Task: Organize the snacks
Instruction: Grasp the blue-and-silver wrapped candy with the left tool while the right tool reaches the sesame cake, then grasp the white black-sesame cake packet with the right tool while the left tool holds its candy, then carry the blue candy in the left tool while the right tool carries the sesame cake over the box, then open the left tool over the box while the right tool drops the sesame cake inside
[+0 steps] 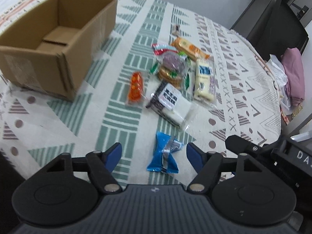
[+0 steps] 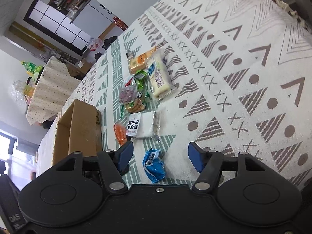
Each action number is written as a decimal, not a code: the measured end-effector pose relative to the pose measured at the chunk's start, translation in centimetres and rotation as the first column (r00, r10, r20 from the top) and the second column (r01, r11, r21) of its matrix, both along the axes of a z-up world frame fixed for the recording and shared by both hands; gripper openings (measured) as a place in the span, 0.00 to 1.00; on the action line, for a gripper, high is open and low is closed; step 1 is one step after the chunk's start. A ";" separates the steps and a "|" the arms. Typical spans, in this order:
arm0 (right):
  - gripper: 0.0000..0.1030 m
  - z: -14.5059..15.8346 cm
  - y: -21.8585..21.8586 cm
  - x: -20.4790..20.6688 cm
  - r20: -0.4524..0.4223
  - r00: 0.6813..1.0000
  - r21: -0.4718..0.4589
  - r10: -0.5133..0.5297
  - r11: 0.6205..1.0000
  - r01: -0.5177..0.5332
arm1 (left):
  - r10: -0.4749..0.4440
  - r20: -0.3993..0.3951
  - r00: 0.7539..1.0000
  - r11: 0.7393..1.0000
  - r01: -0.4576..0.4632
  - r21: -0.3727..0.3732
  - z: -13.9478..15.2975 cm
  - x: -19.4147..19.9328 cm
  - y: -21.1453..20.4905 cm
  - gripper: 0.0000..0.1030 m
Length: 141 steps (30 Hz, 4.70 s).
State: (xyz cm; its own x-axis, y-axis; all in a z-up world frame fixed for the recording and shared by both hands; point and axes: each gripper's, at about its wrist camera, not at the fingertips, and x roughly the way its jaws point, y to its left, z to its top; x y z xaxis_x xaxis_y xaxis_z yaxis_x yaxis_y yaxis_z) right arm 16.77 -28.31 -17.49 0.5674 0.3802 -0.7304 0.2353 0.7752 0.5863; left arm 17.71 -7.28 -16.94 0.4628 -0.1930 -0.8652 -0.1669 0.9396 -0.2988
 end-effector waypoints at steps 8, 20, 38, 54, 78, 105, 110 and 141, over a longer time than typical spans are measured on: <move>0.71 -1.2 -0.5 0.9 -0.045 0.999 -0.006 -0.026 1.000 0.026 | -0.025 -0.048 0.999 0.999 0.024 -0.032 -2.2 1.4 -1.2 0.56; 0.70 -3.0 1.0 4.0 -0.077 0.996 0.044 0.033 0.999 -0.030 | -0.039 -0.086 0.995 0.997 0.034 -0.065 -3.7 2.9 -0.5 0.24; 0.74 -4.8 5.4 8.1 -0.081 0.993 -0.014 0.085 0.996 -0.086 | 0.059 -0.089 0.994 0.997 -0.063 -0.044 -3.0 4.8 4.8 0.24; 0.64 -4.5 10.1 9.8 -0.047 0.990 -0.298 0.133 0.944 -0.141 | 0.103 -0.084 0.991 0.994 -0.105 -0.018 -2.6 4.6 7.6 0.24; 0.49 1.6 9.6 5.3 0.156 0.968 -0.185 0.195 0.969 -0.166 | 0.096 0.096 0.991 0.995 -0.096 -0.001 5.2 2.1 7.8 0.24; 0.49 4.8 16.8 5.6 0.294 0.914 -0.112 0.280 0.960 -0.258 | 0.275 0.214 0.937 0.961 -0.276 -0.026 8.4 2.7 18.7 0.24; 0.49 4.6 18.8 6.3 0.291 0.909 -0.127 0.298 0.954 -0.272 | 0.285 0.210 0.935 0.958 -0.284 -0.037 7.6 3.3 20.4 0.24; 0.76 6.2 19.9 5.8 0.281 0.908 -0.217 0.311 0.942 -0.256 | 0.308 0.163 0.937 0.948 -0.316 0.028 7.5 1.5 20.9 0.91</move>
State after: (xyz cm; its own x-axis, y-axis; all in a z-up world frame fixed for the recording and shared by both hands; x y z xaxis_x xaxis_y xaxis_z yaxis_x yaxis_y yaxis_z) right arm 22.59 -8.41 -11.27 0.6608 0.4431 -0.6058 -0.1795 0.8770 0.4456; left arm 19.23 13.58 -9.44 0.6210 0.0265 -0.7833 -0.4098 0.8629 -0.2957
